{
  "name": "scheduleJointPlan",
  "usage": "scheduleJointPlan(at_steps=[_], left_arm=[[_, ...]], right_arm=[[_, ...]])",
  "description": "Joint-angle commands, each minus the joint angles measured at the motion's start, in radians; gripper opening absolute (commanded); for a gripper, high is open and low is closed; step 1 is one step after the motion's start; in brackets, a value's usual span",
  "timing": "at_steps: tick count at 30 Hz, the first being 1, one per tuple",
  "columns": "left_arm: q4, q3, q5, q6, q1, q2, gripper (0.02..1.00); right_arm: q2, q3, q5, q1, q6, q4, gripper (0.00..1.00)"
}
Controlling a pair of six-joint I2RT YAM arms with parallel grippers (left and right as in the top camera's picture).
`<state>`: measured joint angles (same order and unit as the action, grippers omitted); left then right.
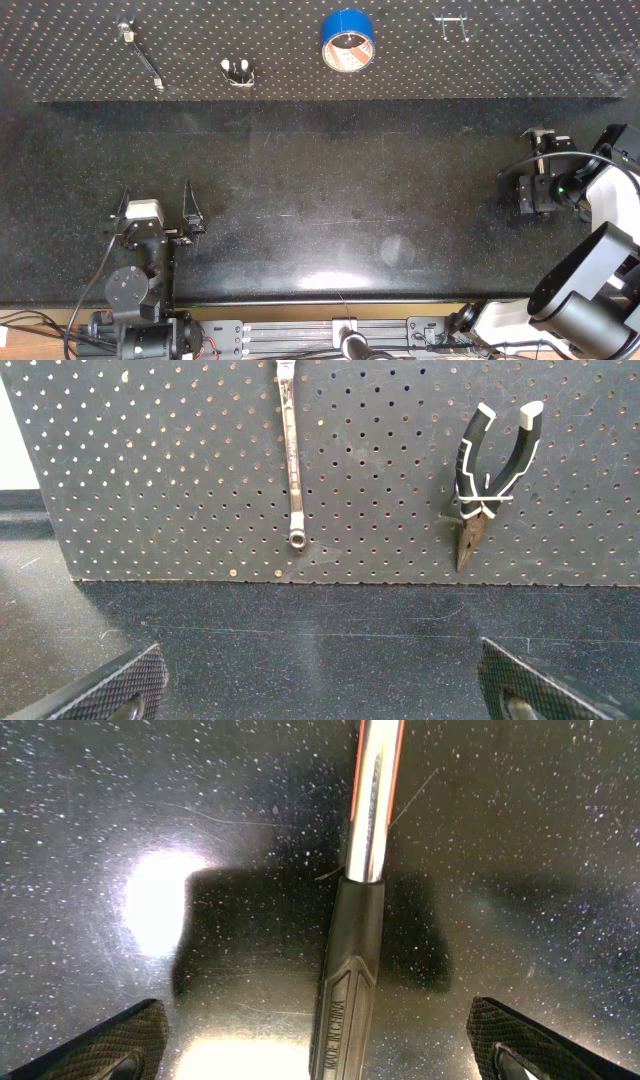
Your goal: Place Tools Onto Pegboard
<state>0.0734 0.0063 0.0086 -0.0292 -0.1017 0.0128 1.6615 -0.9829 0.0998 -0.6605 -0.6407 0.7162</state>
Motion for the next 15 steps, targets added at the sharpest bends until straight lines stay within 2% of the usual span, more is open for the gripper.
scheduleJointPlan(at_steps=[1, 15], left_arm=[[0.009, -0.001, 0.011, 0.002, -0.004, -0.009, 0.996], [0.009, -0.001, 0.011, 0.002, -0.004, -0.009, 0.996]], right_arm=[[0.018, -0.001, -0.029, 0.003, 0.020, 0.005, 0.976], [0.018, -0.001, -0.029, 0.003, 0.020, 0.023, 0.976]])
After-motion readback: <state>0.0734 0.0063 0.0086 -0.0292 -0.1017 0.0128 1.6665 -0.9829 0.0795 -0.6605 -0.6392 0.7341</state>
